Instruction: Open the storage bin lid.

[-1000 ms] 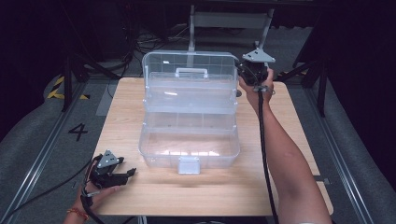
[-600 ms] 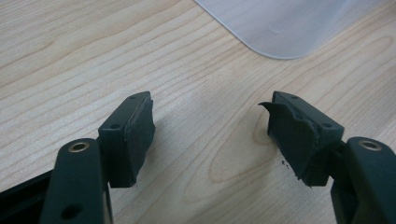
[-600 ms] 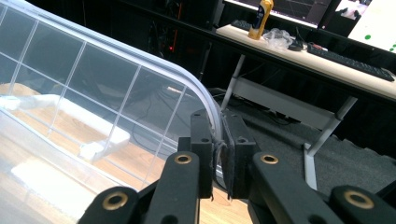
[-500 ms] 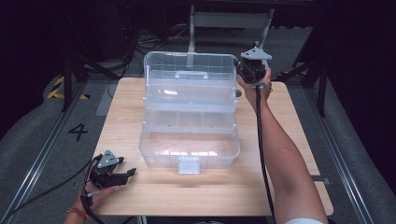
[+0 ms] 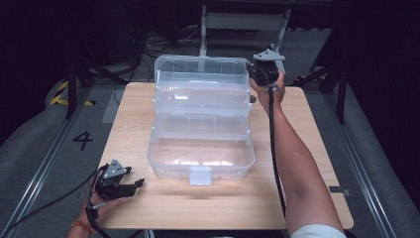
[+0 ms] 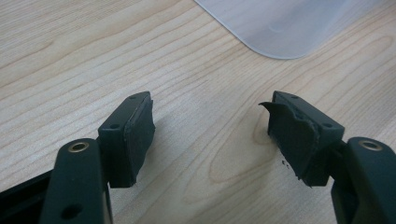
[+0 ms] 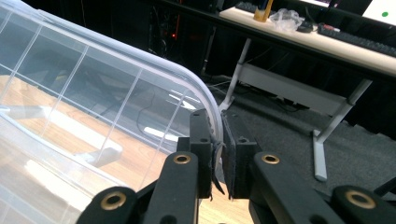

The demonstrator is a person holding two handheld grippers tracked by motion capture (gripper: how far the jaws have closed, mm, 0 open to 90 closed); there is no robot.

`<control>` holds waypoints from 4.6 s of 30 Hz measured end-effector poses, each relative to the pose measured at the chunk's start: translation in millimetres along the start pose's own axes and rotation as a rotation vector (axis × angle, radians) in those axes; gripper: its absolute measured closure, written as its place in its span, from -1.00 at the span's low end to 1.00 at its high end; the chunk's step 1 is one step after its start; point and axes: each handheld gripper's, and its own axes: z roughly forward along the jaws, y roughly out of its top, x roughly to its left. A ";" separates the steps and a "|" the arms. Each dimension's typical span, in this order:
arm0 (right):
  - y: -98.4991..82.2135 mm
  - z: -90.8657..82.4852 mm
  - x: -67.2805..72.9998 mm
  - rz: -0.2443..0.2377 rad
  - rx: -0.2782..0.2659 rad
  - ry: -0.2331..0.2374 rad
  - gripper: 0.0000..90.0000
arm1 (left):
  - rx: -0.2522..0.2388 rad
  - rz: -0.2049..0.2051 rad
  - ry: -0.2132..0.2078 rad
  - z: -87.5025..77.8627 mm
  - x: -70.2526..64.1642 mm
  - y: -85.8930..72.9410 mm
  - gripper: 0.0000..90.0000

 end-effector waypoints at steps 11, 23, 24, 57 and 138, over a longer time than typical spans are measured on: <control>-4.3 12.4 -1.1 -0.017 0.025 -0.002 0.85 | -0.004 -0.005 0.000 0.4 -0.3 -0.1 -0.29; -10.5 21.2 -2.5 -0.011 0.055 0.001 0.82 | -0.003 -0.003 -0.001 0.3 -0.1 -0.1 -0.30; -10.5 21.2 -2.5 -0.011 0.055 0.001 0.82 | -0.003 -0.003 -0.001 0.3 -0.1 -0.1 -0.30; -18.9 14.0 -1.5 -0.008 0.093 0.055 0.83 | 0.000 0.000 -0.002 0.2 0.3 0.1 -0.31; -105.3 -160.6 -3.0 -0.219 0.091 0.245 0.74 | -0.001 -0.009 0.000 0.4 0.0 -0.4 -0.32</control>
